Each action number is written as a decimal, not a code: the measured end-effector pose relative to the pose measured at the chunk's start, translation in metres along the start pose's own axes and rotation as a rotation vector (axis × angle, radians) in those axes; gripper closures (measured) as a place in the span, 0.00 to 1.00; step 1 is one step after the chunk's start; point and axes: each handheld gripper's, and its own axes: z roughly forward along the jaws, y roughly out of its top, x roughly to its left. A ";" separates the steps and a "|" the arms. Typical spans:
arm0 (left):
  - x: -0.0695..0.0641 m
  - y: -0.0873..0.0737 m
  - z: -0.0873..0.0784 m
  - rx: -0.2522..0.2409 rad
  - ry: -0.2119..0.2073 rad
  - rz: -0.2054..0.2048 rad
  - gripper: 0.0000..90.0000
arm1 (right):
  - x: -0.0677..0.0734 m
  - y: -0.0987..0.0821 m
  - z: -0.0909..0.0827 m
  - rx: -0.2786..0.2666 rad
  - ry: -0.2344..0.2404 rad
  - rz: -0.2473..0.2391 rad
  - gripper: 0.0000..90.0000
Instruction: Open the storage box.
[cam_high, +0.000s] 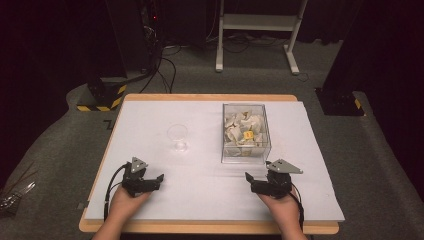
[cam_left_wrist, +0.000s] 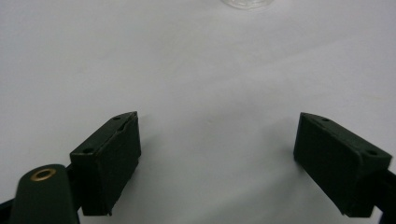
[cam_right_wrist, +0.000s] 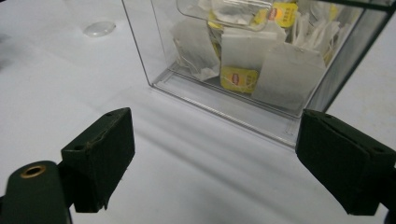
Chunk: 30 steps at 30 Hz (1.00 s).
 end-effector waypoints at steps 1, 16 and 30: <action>0.000 0.000 0.000 0.000 0.000 0.000 0.17 | 0.000 0.001 0.000 -0.002 -0.003 -0.008 0.14; 0.000 0.000 0.000 0.000 0.000 0.001 0.17 | 0.006 0.021 0.018 0.028 0.035 0.013 0.17; 0.000 0.000 0.000 0.000 0.000 0.002 0.17 | 0.006 0.032 0.026 -0.021 -0.001 0.026 0.20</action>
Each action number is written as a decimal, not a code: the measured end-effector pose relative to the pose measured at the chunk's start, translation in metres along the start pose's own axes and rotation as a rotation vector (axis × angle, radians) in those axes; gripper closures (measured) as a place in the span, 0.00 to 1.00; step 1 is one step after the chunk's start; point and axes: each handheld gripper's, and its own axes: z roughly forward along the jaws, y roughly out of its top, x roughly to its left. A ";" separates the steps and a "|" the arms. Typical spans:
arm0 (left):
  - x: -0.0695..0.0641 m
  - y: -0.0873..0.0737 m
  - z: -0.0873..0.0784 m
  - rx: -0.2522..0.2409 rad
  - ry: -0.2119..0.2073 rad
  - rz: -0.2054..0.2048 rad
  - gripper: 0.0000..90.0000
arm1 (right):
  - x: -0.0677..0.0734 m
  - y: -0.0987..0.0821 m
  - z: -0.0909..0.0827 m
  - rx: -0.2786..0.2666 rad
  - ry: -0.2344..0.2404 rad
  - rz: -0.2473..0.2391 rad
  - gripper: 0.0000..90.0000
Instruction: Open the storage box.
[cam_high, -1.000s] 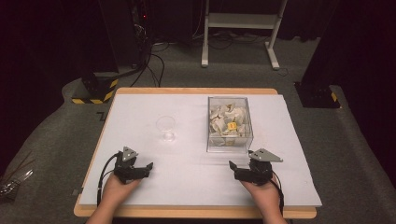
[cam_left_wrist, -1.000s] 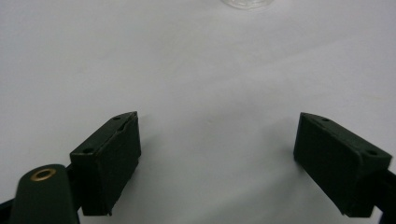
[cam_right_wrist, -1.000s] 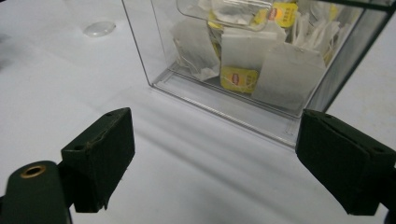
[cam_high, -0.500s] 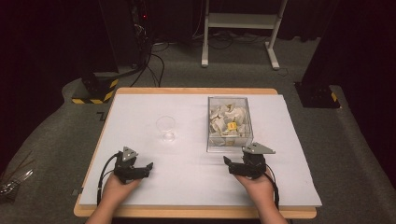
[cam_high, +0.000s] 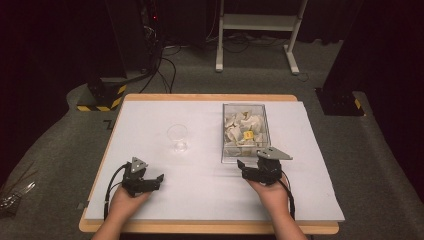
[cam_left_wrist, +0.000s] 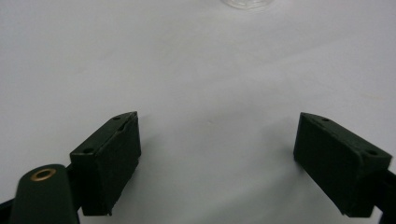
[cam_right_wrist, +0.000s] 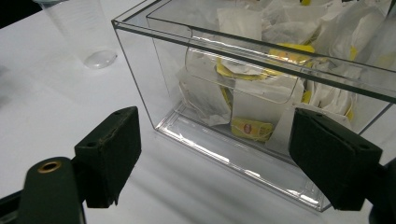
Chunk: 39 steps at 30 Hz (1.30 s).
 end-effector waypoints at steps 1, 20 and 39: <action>0.000 0.000 0.000 0.000 -0.001 -0.002 0.17 | 0.000 0.000 0.001 0.000 -0.005 0.003 0.20; 0.000 0.000 0.000 0.000 0.000 0.000 0.17 | -0.009 0.006 0.011 -0.051 -0.042 0.033 0.37; 0.000 0.000 0.000 0.000 -0.001 0.000 0.17 | -0.006 0.004 0.010 -0.068 -0.032 0.017 0.48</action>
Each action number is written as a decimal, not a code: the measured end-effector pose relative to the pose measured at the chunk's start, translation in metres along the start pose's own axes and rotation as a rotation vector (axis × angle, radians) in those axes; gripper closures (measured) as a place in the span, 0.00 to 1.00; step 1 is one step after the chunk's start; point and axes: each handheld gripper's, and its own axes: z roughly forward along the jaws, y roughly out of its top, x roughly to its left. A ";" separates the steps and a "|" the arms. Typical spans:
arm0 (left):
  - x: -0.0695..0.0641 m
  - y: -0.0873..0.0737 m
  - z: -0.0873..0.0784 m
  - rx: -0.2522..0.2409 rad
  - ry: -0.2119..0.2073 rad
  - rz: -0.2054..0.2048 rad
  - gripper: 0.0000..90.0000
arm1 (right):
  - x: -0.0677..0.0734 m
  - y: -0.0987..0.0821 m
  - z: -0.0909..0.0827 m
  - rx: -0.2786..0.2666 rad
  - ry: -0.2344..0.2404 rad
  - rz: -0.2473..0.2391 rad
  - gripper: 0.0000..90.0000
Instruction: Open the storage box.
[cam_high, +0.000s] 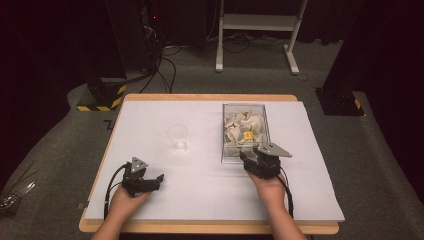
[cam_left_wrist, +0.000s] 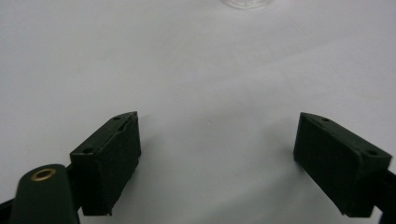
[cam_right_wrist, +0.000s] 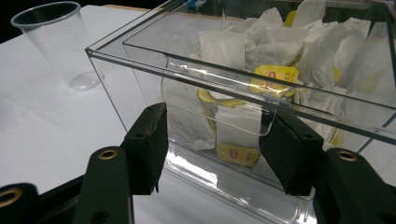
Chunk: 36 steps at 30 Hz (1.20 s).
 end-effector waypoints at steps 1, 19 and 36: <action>0.000 0.000 0.000 0.000 0.000 -0.002 0.17 | 0.000 -0.001 0.000 0.000 -0.001 0.001 0.48; 0.000 0.000 0.000 0.000 0.000 -0.001 0.17 | 0.006 -0.007 -0.008 -0.021 -0.010 0.007 0.49; 0.000 0.000 0.000 -0.001 -0.001 -0.002 0.17 | 0.012 -0.014 -0.019 -0.022 -0.006 -0.004 0.48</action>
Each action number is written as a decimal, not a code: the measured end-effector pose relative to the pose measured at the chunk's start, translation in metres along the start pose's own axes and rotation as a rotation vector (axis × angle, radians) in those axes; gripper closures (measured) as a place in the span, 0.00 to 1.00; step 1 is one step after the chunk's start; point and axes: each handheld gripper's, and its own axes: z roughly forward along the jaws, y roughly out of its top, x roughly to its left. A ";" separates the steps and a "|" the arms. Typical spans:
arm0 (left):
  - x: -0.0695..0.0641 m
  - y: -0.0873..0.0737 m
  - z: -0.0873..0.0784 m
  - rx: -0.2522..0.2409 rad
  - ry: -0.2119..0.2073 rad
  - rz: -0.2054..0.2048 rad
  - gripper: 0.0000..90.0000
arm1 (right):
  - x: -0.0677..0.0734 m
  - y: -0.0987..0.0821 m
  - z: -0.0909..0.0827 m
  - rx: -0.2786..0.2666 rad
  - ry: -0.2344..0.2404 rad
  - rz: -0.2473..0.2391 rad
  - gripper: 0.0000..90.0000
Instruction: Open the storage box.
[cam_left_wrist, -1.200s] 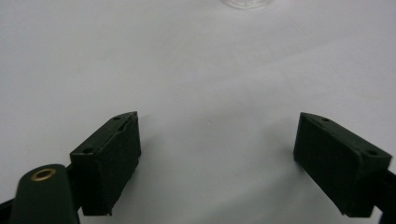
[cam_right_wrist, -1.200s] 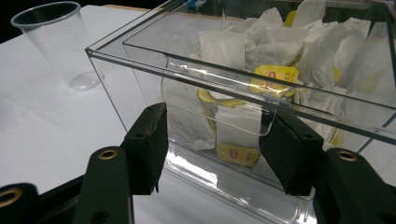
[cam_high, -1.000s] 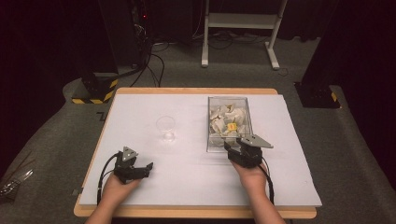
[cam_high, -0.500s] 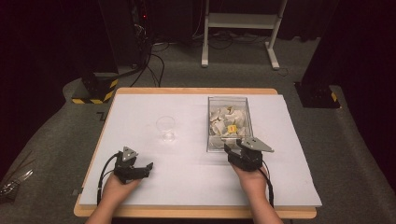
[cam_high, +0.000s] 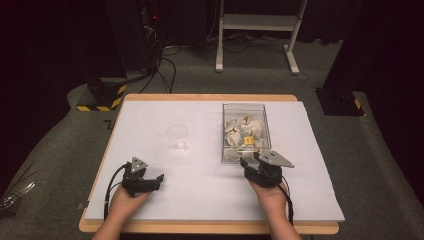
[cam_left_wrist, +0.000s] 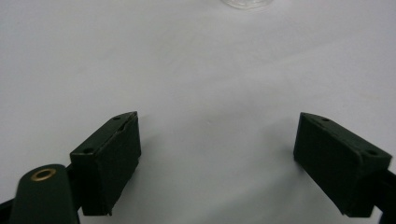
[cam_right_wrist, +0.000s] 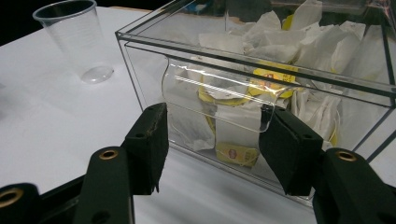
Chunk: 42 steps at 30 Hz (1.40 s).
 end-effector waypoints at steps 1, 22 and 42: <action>0.000 0.000 0.000 0.000 0.000 0.001 0.17 | 0.001 -0.001 -0.002 -0.001 0.000 -0.001 0.48; 0.000 0.000 0.000 0.000 0.000 0.000 0.17 | 0.009 -0.011 -0.019 -0.005 0.012 -0.009 0.48; 0.000 0.000 0.000 0.000 0.000 0.001 0.17 | 0.017 -0.018 -0.033 0.007 0.017 -0.040 0.48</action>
